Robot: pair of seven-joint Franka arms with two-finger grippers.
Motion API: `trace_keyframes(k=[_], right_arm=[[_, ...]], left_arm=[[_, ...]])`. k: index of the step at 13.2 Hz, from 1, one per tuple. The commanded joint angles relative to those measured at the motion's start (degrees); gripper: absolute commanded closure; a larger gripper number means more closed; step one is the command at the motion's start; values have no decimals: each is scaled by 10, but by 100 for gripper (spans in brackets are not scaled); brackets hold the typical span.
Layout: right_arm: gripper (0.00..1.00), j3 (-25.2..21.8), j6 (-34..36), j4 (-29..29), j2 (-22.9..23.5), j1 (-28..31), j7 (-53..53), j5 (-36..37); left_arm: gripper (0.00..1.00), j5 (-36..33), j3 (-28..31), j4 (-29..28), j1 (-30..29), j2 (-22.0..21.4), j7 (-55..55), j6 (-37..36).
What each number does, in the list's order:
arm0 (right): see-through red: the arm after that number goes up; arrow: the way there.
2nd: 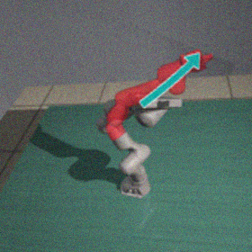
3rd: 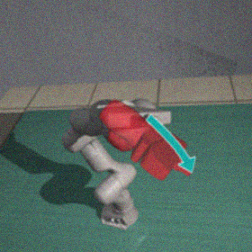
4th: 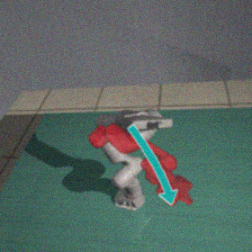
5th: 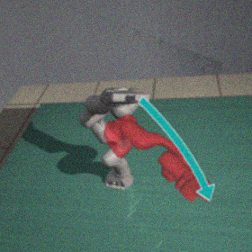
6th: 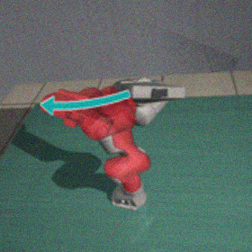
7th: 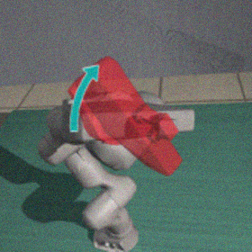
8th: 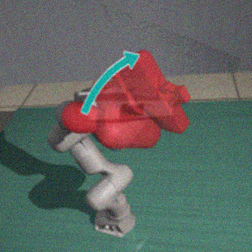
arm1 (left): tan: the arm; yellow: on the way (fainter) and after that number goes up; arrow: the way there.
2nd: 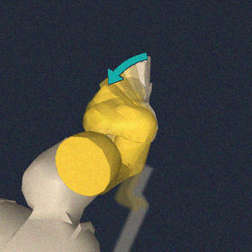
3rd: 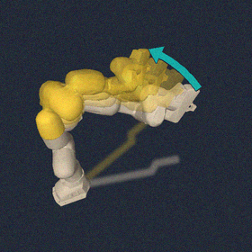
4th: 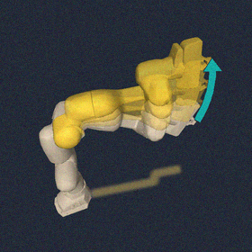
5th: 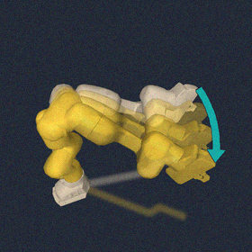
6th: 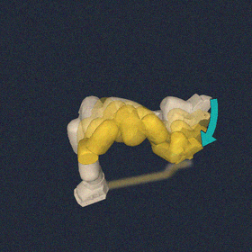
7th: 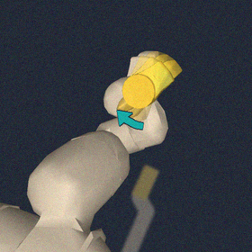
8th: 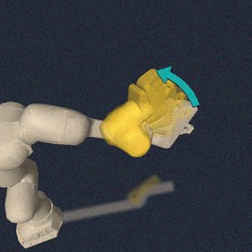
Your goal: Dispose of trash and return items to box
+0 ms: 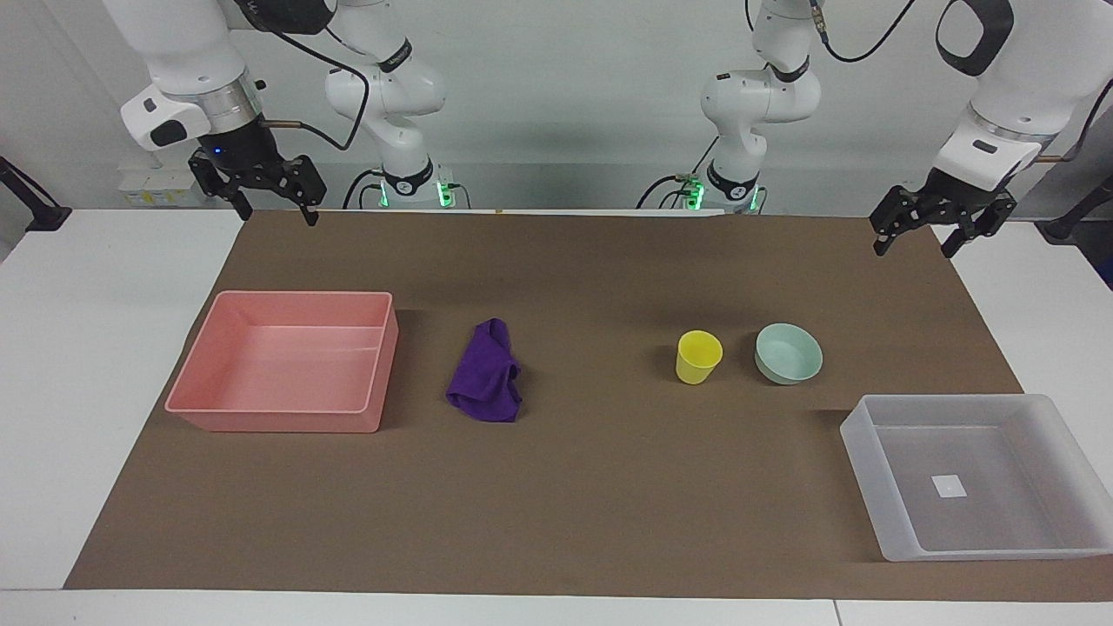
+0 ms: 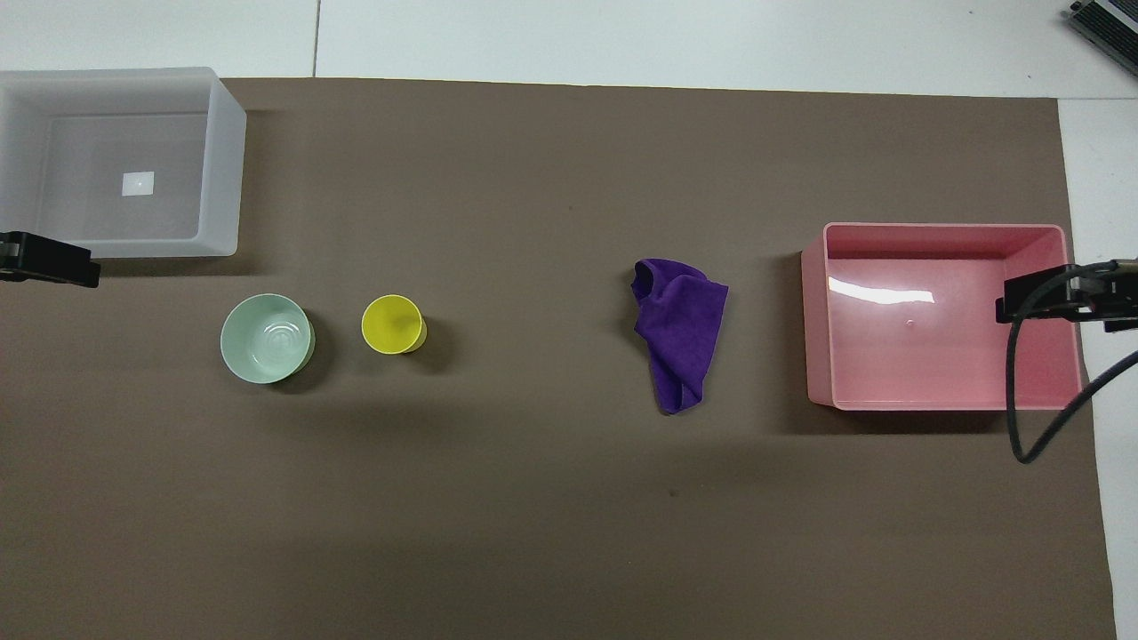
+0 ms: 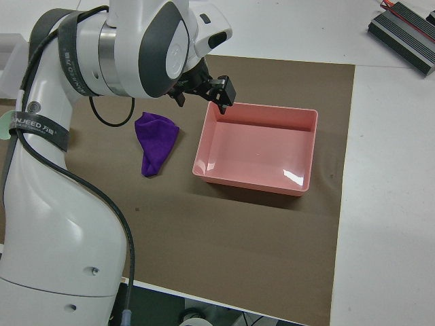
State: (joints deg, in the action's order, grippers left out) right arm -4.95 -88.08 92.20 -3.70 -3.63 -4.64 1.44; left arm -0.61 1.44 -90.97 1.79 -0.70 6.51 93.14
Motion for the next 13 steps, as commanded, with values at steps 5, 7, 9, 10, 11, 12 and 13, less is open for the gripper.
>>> trace_keyframes(k=[5, 7, 9, 10, 11, 12, 13], right_arm=[[0, 5, 4, 17, -17, 13, 14, -4], [0, 6, 4, 16, -17, 11, 14, -4], [0, 6, 4, 16, -19, 11, 14, -4], [0, 6, 4, 16, -20, 11, 14, -4], [0, 6, 4, 15, -21, 11, 14, -4], [0, 6, 4, 15, -23, 11, 14, -4], [0, 6, 4, 16, -23, 11, 14, -4]], left_arm=[[0, 8, -4, -3, -4, -6, -4, -2], [0, 8, -3, -4, -6, -6, -4, 0], [0, 8, -4, -14, -6, -9, -5, 26], [0, 10, -4, -15, -6, -8, -7, 26], [0, 10, -4, -20, -6, -8, -8, 27], [0, 10, -4, -24, -5, -7, -8, 34], [0, 10, -4, -29, -3, -4, -9, 44]])
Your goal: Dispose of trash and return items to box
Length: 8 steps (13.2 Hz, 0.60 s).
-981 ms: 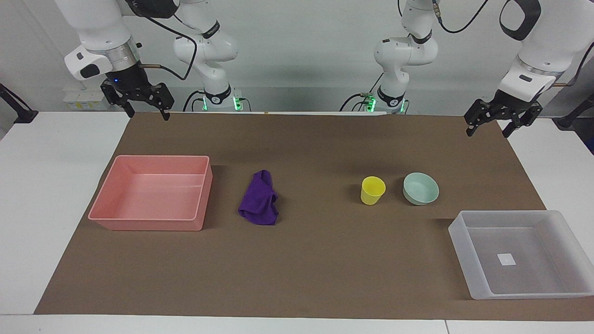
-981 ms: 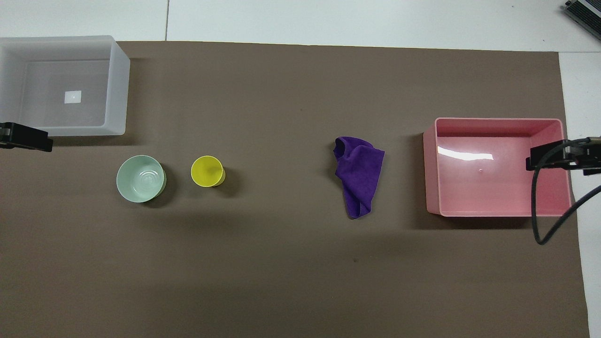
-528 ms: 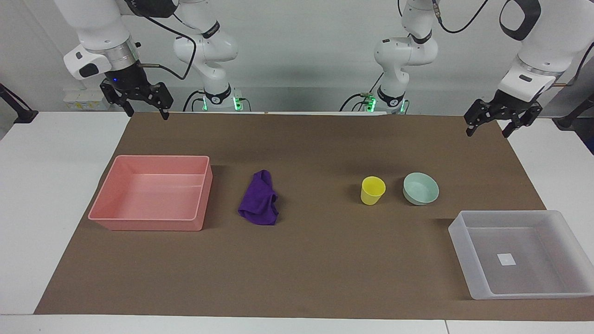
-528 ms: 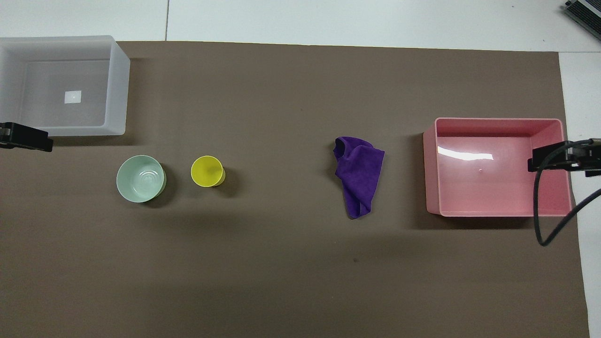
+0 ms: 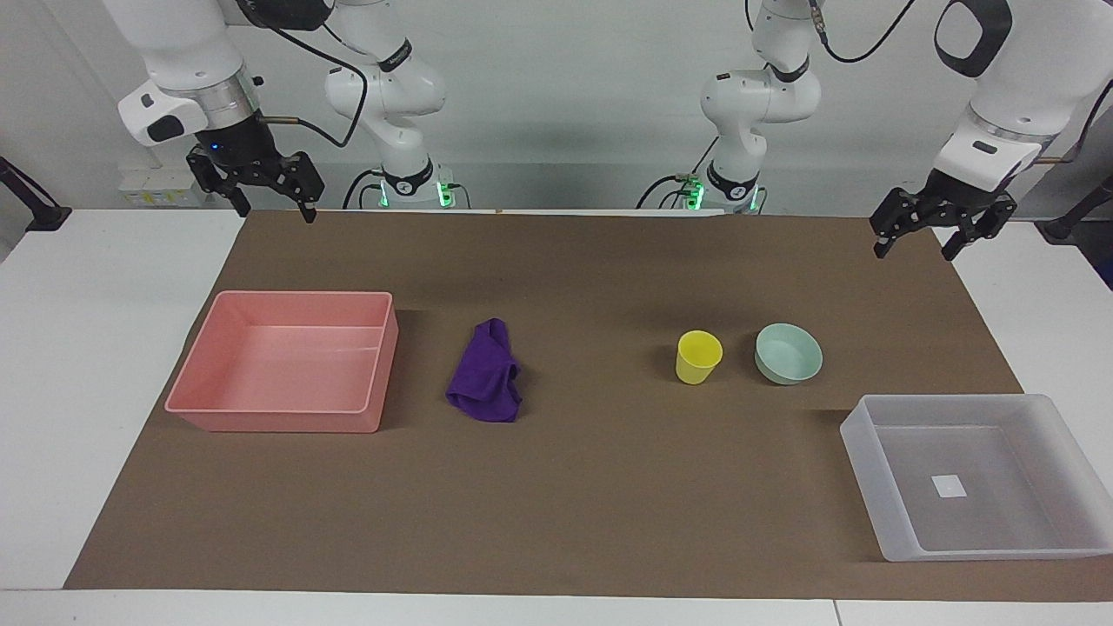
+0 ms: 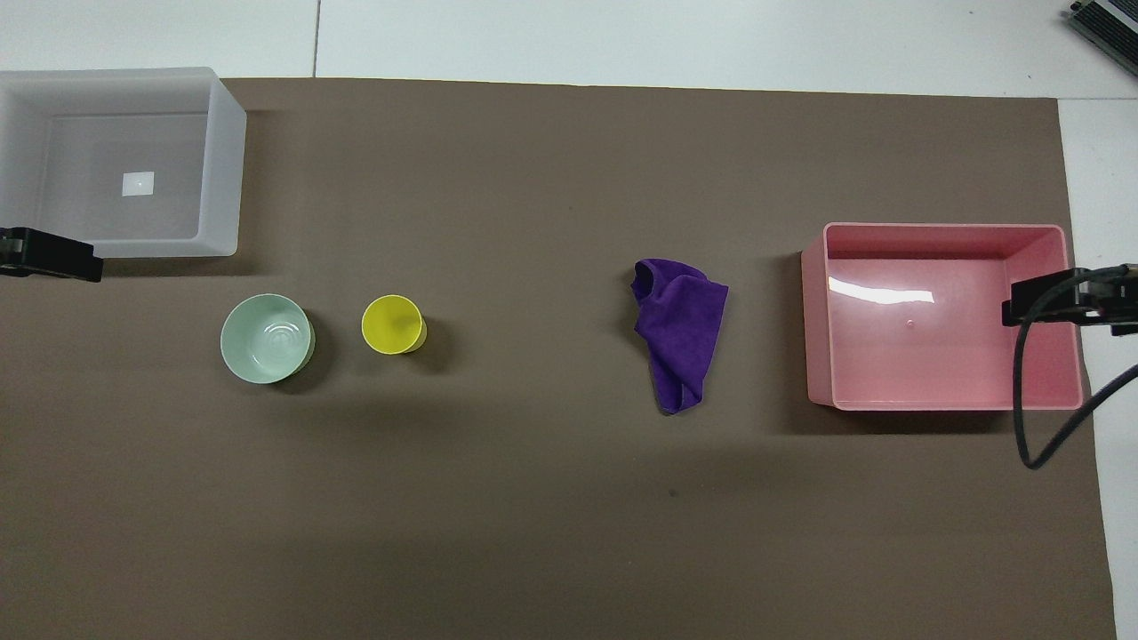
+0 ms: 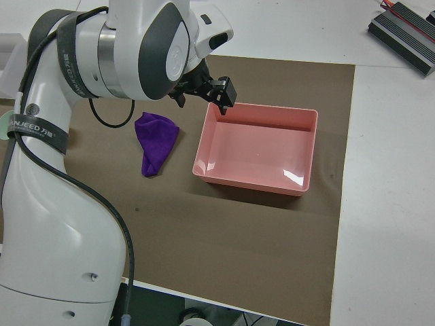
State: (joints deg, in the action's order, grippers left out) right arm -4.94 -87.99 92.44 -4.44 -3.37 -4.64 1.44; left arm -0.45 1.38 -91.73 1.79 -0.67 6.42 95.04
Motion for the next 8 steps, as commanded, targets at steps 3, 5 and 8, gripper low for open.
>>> trace_keyframes(k=[3, 5, 8], right_arm=[[0, 5, 5, 13, -18, 9, 14, -4], [0, 4, -3, 13, -17, 11, 18, -4], [0, 6, -3, 12, -18, 6, 13, 3]], left_arm=[[0, 9, -3, -91, -1, -15, -8, 97], [0, 9, -3, -142, 1, -21, -9, 142], [0, 9, -4, -214, 4, -20, -37, 222]])
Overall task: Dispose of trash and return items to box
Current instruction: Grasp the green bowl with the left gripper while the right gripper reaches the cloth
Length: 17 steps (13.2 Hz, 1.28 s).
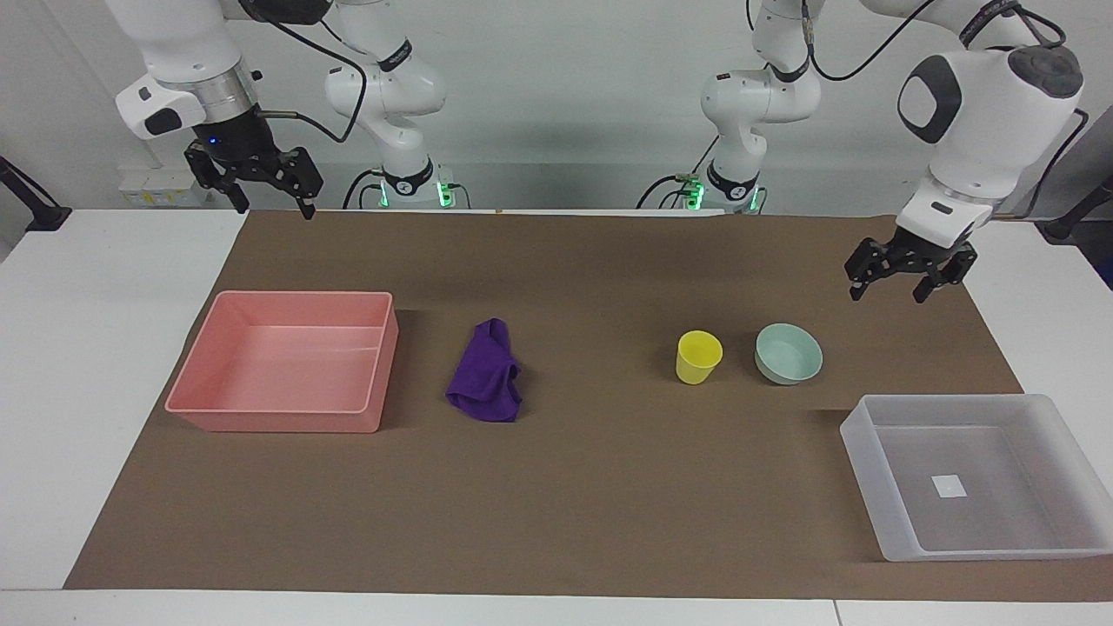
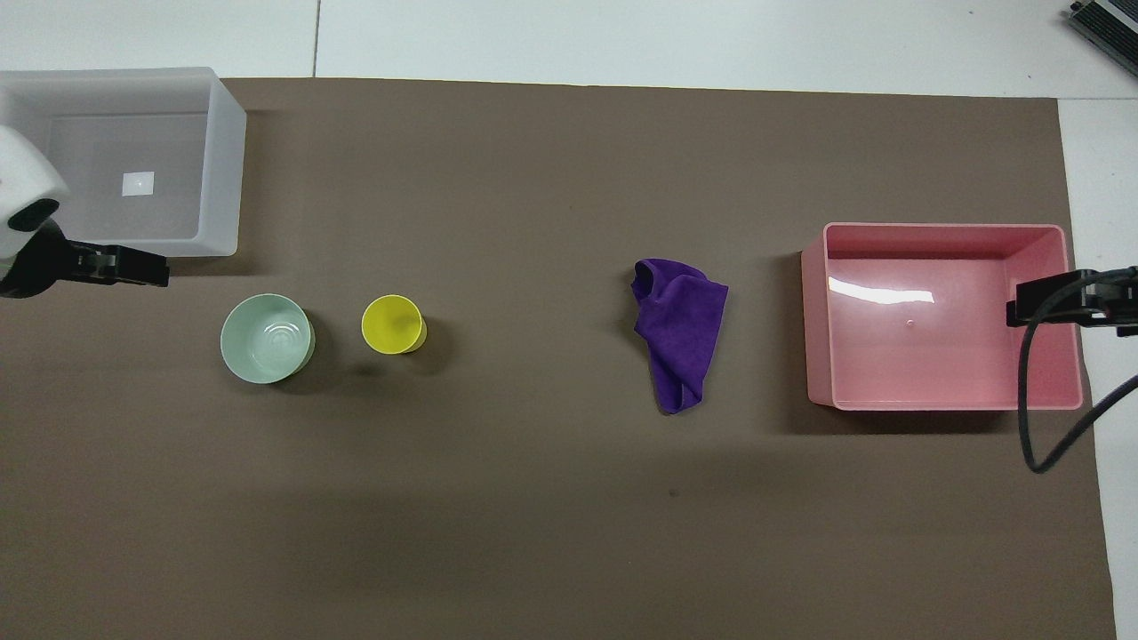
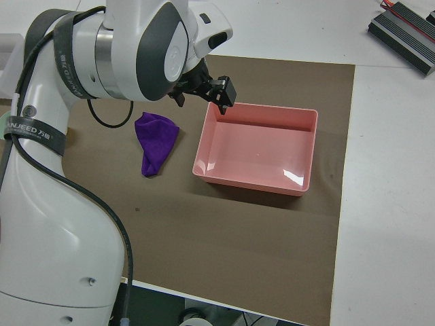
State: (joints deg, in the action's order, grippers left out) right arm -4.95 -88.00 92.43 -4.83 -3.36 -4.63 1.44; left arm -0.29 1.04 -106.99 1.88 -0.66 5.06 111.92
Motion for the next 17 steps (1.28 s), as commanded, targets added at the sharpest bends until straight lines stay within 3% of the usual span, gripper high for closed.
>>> trace_keyframes(k=[1, 4, 8, 11, 14, 15, 16, 17], right_arm=[[0, 8, -1, 12, -14, 8, 11, 3], [0, -1, 16, -8, -28, 12, 18, 3], [0, 4, -24, 5, -7, 4, 15, -4], [0, 4, -2, -2, 0, 5, 18, 7], [0, 6, -65, 24, 23, -22, 17, 7], [0, 6, -95, 33, 35, -34, 16, 7], [0, 6, -118, 33, 57, -55, 10, 7], [0, 5, -138, 33, 78, -80, -6, 8]], left_arm=[[0, 7, -1, -83, 3, -17, -35, 78], [0, 7, -1, -143, 8, -9, -37, 148], [0, 7, -1, -219, 8, 6, -43, 246], [0, 7, -1, -237, 8, 23, -43, 275], [5, 7, -1, -263, 15, 47, -42, 320], [30, 7, -1, -267, 15, 46, -41, 319], [75, 7, -1, -269, 15, 46, -37, 319], [100, 7, -1, -269, 15, 45, -33, 315]])
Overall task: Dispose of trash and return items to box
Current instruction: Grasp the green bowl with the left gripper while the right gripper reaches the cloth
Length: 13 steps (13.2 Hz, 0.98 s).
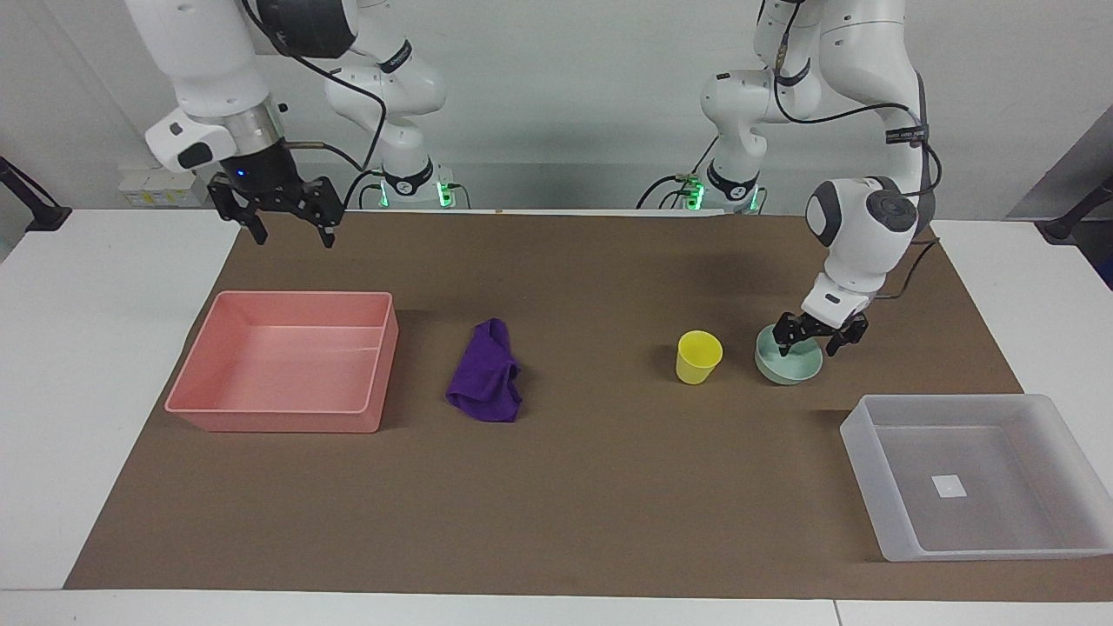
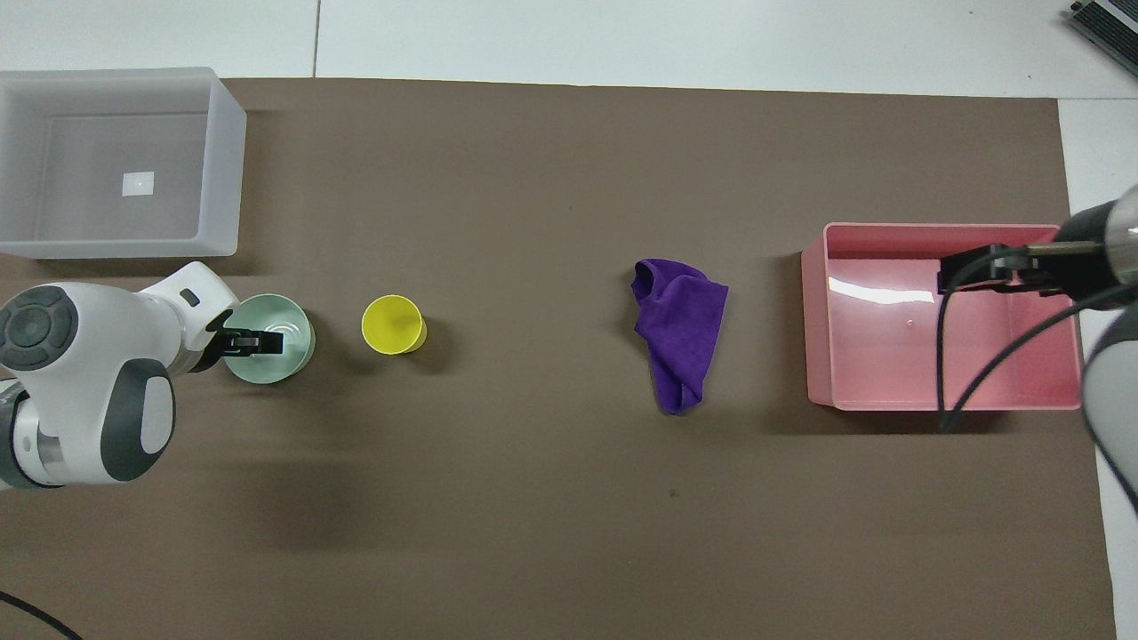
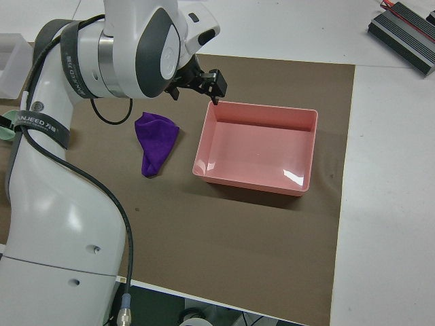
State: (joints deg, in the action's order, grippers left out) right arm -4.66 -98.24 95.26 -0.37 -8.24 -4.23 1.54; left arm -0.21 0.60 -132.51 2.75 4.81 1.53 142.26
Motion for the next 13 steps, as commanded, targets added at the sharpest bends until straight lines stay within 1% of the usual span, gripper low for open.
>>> trace_keyframes(k=[1, 4, 5, 7, 8, 10, 12, 13], right_arm=[[0, 3, -61, 5, 54, -44, -34, 7], [0, 3, -137, 2, 111, -105, -103, 2], [0, 3, -159, 1, 131, -120, -118, 0], [0, 3, -217, 2, 174, -156, -165, -3], [0, 3, -237, 2, 192, -160, -171, -3], [0, 3, -287, 21, 223, -171, -182, -2], [0, 3, -338, 59, 237, -177, -184, -2], [0, 3, -375, 81, 242, -178, -186, -2]], left_arm=[[100, 6, 4, -13, 6, -9, 7, 10], [100, 6, 4, 3, 0, -16, 19, -5], [100, 6, 4, 21, -1, -20, 23, -30], [100, 6, 5, 75, -5, -32, 30, -104], [100, 6, 5, 106, -5, -31, 30, -131], [100, 6, 5, 165, -13, -9, 35, -142], [100, 5, 5, 231, -33, 23, 44, -152], [100, 5, 5, 267, -42, 40, 46, -159]])
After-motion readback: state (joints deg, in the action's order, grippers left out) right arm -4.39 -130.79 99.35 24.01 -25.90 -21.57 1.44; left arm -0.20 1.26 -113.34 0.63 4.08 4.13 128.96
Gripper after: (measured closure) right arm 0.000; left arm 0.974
